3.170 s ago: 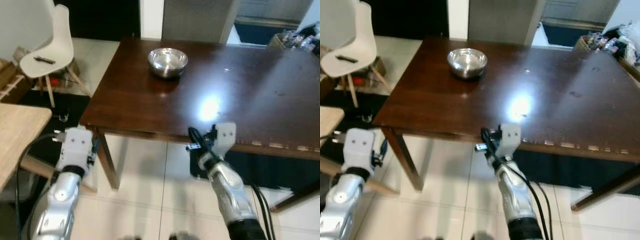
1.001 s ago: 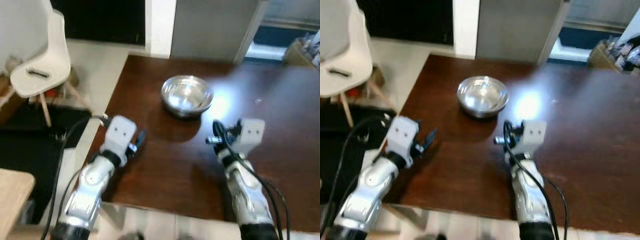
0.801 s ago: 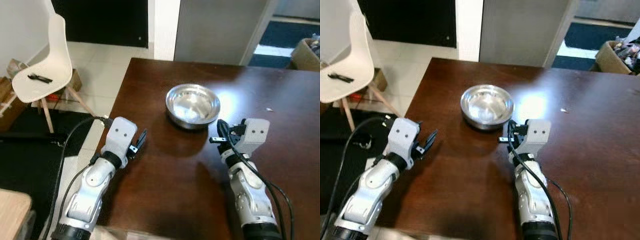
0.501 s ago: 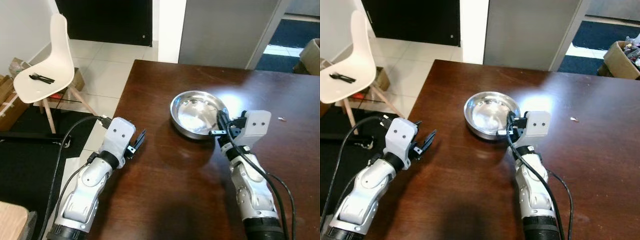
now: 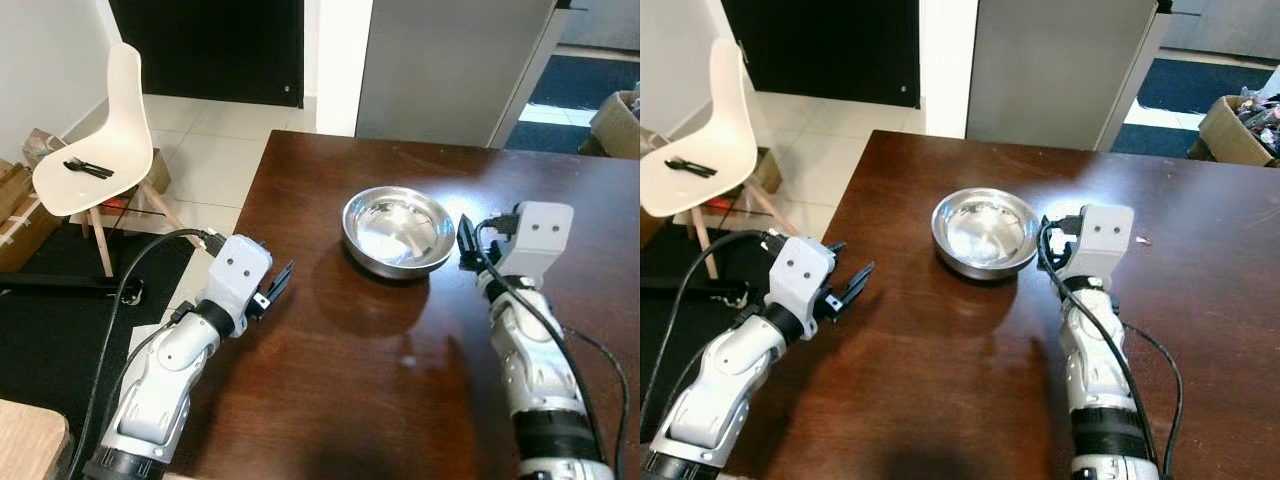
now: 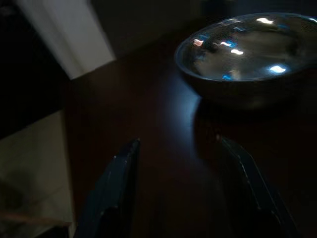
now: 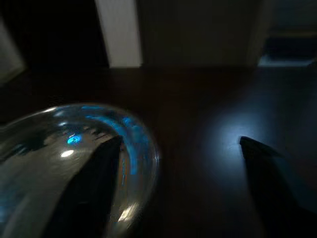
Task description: Setting the table
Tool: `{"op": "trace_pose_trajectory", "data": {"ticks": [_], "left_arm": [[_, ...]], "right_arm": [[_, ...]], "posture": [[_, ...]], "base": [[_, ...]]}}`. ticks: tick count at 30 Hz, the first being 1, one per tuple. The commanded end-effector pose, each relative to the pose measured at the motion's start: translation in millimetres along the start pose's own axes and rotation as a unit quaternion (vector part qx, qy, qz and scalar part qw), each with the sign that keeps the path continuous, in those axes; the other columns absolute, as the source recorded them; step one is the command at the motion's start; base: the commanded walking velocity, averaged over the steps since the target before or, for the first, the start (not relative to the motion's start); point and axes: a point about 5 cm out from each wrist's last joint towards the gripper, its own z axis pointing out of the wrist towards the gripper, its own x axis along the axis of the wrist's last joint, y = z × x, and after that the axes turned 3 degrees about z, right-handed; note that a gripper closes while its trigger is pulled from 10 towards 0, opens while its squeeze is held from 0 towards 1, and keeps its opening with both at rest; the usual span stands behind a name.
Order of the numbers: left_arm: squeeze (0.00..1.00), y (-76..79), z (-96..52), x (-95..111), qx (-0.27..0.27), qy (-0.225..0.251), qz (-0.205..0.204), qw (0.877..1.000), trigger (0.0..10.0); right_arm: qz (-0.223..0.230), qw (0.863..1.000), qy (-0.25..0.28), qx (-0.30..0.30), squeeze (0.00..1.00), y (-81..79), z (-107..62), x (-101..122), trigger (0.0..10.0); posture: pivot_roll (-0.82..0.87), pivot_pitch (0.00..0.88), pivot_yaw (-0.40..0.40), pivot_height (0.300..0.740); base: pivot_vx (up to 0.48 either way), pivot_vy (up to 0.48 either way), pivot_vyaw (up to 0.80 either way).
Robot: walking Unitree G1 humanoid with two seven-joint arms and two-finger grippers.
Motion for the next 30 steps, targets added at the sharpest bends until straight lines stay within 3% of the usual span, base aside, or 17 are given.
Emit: {"op": "trace_pose_trajectory", "data": {"ticks": [1,2,7,12,19,24,30], "left_arm": [[0.00,-0.3,-0.2,6,-0.028,0.008,0.012,0.999,10.0],[0.00,-1.7,-0.4,8,-0.036,0.011,0.017,0.999,10.0],[0.00,-6.8,-2.6,13,-0.043,0.014,0.023,0.999,10.0],[0.00,-3.0,-5.8,10,-0.044,0.008,0.021,0.999,10.0],[0.00,-2.2,-7.2,10,-0.048,0.006,0.019,0.999,10.0],[0.00,-2.5,-7.8,10,-0.048,0.004,0.017,0.999,10.0],[0.00,-1.5,-7.3,9,-0.048,0.004,0.015,0.999,10.0]], "right_arm": [[0.015,0.999,-0.046,0.022,0.64,-5.5,5.3,-10,10.0],[0.024,0.998,-0.055,0.023,0.00,-7.0,8.7,-10,10.0],[0.071,0.992,-0.091,0.059,0.00,-18.7,23.1,-11,10.0],[0.068,0.989,-0.124,0.049,0.00,-19.7,31.6,-15,10.0],[0.086,0.980,-0.176,0.035,0.00,-17.6,32.1,-29,10.0],[0.084,0.969,-0.232,0.026,0.00,-19.6,26.2,-52,10.0],[0.096,0.967,-0.232,0.031,0.00,-21.6,24.4,-58,10.0]], "posture": [[-0.05,0.018,0.070,0.740],[-0.05,0.018,0.069,0.740],[-0.04,0.021,0.066,0.740],[-0.03,0.023,0.063,0.740],[-0.02,0.028,0.054,0.740],[-0.02,0.034,0.049,0.740],[-0.02,0.034,0.049,0.740]], "base": [[0.000,0.000,0.00],[0.000,0.000,0.00],[0.000,0.000,0.00],[0.000,0.000,0.00],[0.000,0.000,0.00],[0.000,0.000,0.00],[0.000,0.000,0.00]]}}
